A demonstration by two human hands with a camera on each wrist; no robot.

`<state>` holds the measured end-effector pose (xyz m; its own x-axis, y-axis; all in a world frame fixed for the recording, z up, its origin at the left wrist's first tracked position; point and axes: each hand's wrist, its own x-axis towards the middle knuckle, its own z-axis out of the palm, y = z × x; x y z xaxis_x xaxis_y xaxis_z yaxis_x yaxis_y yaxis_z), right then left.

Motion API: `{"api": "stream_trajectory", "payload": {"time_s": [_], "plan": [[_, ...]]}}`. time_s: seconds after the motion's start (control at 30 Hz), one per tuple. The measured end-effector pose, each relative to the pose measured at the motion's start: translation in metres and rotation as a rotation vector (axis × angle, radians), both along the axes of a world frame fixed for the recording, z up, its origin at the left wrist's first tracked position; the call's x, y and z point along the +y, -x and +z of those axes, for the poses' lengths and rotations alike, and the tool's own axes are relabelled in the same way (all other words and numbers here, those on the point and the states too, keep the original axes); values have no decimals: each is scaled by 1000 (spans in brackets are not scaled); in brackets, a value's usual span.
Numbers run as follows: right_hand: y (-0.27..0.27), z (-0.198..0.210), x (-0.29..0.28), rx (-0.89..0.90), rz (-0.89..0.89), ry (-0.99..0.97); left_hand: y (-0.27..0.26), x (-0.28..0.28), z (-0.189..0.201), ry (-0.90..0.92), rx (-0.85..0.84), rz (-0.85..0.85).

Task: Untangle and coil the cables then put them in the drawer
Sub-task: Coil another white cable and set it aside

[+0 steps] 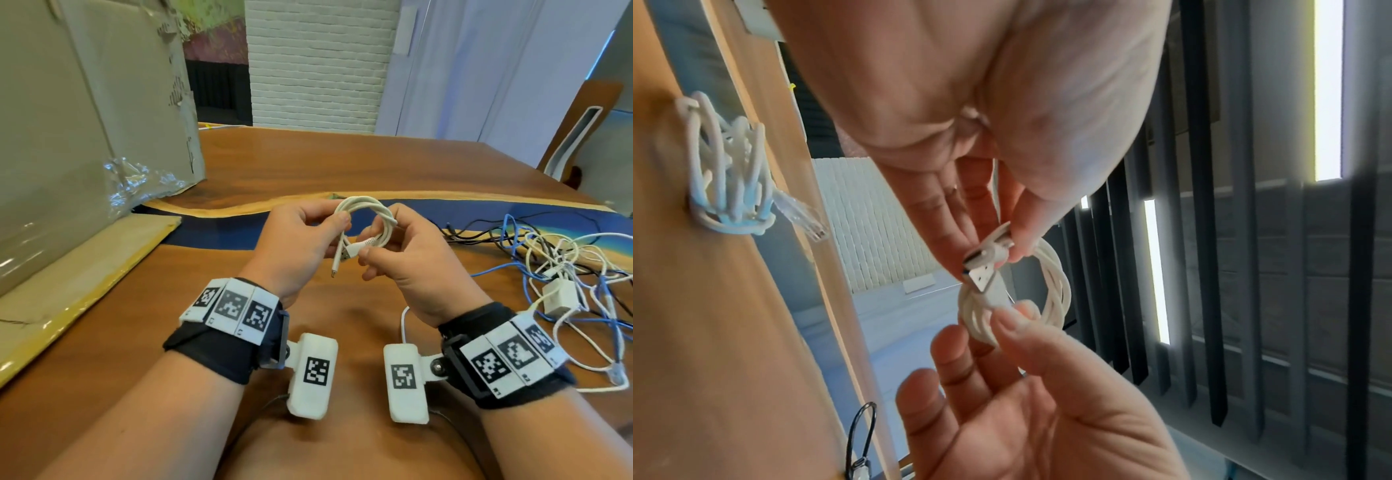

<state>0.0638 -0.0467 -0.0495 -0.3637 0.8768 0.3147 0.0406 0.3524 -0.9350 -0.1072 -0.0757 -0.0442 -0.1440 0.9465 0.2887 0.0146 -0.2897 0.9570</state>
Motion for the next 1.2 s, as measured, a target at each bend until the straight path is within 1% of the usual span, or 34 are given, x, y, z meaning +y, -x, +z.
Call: {"api": "stream_trajectory", "payload": {"time_s": [0.17,0.27,0.33,0.4,0.53,0.63,0.73,0.83,1.03,1.1,1.2], "plan": [[0,-3,2,-9,-24,63,5,2,0,-7,76,65],[-4,-2,3,9,-26,121,15,5,2,81,87,80],[-8,-2,6,56,-76,158,27,9,4,144,131,102],[-13,-3,10,83,-132,178,40,12,7,206,201,126],[-17,-2,15,160,-155,226,61,14,12,347,375,110],[-17,-2,16,187,-158,242,66,15,8,462,538,64],[-19,-2,16,172,-158,239,63,17,5,546,708,65],[-20,-2,16,170,-170,234,57,21,6,539,836,113],[-23,1,17,198,-196,238,49,28,14,534,1024,182],[-24,1,17,206,-202,246,49,27,17,515,1061,221],[-28,2,19,217,-222,247,47,26,23,447,1051,293]]}}
